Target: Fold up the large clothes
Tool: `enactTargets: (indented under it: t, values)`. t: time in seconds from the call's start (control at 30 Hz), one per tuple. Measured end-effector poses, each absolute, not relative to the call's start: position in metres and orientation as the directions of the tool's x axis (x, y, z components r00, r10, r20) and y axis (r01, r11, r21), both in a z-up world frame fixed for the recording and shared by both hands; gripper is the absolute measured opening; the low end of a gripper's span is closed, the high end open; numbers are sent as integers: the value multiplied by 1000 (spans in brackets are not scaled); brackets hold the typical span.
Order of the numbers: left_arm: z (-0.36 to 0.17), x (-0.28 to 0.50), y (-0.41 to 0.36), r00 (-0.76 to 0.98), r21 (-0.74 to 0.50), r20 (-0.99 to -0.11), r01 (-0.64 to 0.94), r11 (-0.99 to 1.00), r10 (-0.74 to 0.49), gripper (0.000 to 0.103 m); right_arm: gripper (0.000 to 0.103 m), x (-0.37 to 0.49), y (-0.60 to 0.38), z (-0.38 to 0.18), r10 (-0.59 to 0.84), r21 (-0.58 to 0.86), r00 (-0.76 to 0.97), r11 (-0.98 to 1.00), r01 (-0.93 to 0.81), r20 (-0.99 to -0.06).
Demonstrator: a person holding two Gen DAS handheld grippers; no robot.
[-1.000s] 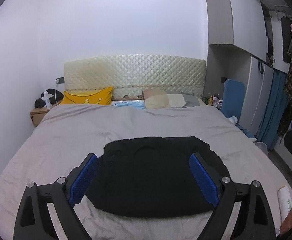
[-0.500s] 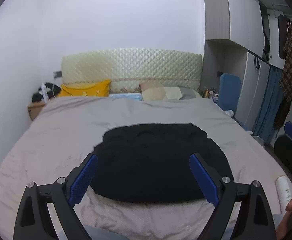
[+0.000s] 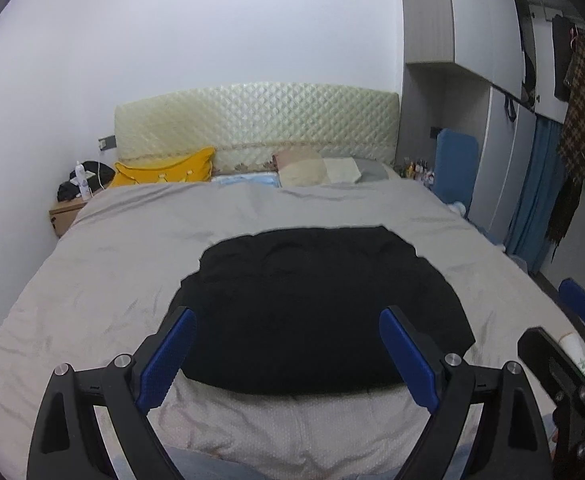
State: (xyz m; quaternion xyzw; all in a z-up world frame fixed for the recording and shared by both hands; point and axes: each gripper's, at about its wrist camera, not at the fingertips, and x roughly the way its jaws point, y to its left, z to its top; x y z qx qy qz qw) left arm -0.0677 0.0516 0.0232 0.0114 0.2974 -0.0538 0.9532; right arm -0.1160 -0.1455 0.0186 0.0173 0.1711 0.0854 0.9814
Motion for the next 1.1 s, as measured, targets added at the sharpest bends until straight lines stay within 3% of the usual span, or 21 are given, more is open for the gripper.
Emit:
enactTargets:
  t: [0.57,1.1]
  values:
    - [-15,-37,53,760,-37,-644,84,996,-88,93,103,-93,-162,-17,119,78,898,992,-94,-423]
    - [-21,-33,54,751,-49,-655,76,996,-90,93,103,-82,-165,-26,121,87,885,992,-91,-449]
